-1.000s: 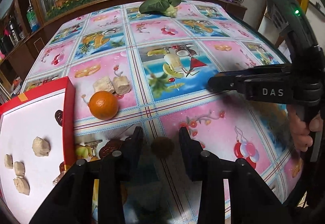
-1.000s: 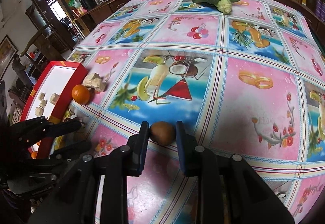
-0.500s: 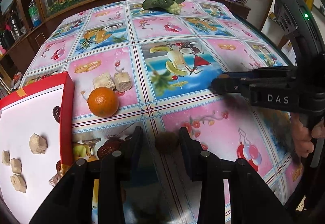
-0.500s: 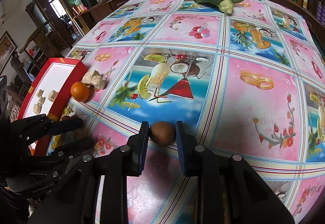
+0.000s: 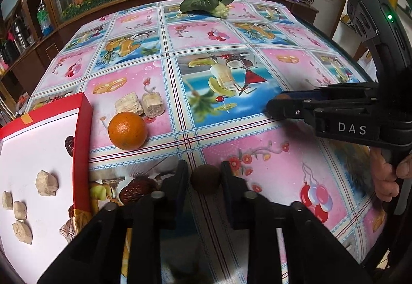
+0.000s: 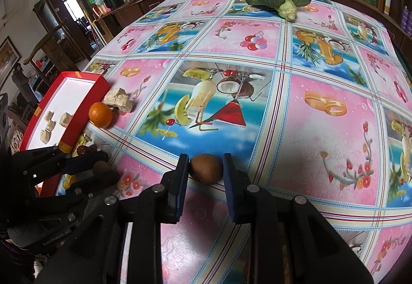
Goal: Organize fruits
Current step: 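Carry both kiwis over the white tray and open both grippers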
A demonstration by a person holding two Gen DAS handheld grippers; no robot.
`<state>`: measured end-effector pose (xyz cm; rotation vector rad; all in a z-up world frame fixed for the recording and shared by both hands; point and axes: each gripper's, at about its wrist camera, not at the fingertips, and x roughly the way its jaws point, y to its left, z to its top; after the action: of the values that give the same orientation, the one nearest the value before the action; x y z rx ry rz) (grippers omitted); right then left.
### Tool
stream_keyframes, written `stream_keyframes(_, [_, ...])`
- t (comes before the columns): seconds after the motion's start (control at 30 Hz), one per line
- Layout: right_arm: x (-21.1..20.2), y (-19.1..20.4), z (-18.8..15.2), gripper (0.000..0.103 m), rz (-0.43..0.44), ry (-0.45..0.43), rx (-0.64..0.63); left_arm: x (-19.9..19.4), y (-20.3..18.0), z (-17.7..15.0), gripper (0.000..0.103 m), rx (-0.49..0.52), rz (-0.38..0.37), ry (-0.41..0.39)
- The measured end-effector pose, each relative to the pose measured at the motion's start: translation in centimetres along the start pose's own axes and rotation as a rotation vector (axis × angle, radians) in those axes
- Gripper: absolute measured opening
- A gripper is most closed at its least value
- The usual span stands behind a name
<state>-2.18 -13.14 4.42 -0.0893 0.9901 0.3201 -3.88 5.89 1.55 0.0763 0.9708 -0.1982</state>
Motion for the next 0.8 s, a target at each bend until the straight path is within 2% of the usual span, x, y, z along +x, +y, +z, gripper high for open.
stream_keyframes(0.27, [-0.8, 1.4, 0.0, 0.028, 0.020, -0.051, -0.046, -0.8, 0.3, 0.0, 0.022, -0.043, 0.015, -0.024])
stream_keyframes(0.37, [-1.3, 2.1, 0.1, 0.028, 0.057, -0.079, -0.039, -2.6, 0.8, 0.1, 0.022, -0.069, 0.027, -0.067])
stream_keyframes(0.43, [-1.4, 3.3, 0.0, 0.028, 0.021, -0.110, -0.074, -4.3, 1.4, -0.1, 0.022, -0.095, 0.031, -0.103])
stream_keyframes(0.57, [-1.8, 5.6, -0.3, 0.028, 0.061, -0.140, -0.100, -7.2, 3.4, -1.0, 0.022, -0.146, 0.048, -0.157])
stream_keyframes(0.67, [-1.8, 7.8, -0.1, 0.028, 0.079, -0.162, -0.112, -9.5, 5.8, -2.2, 0.022, -0.189, 0.101, -0.193])
stream_keyframes(0.8, [-1.2, 11.5, 0.8, 0.029, 0.151, -0.150, -0.135, -11.1, 9.0, -3.8, 0.022, -0.245, 0.155, -0.209])
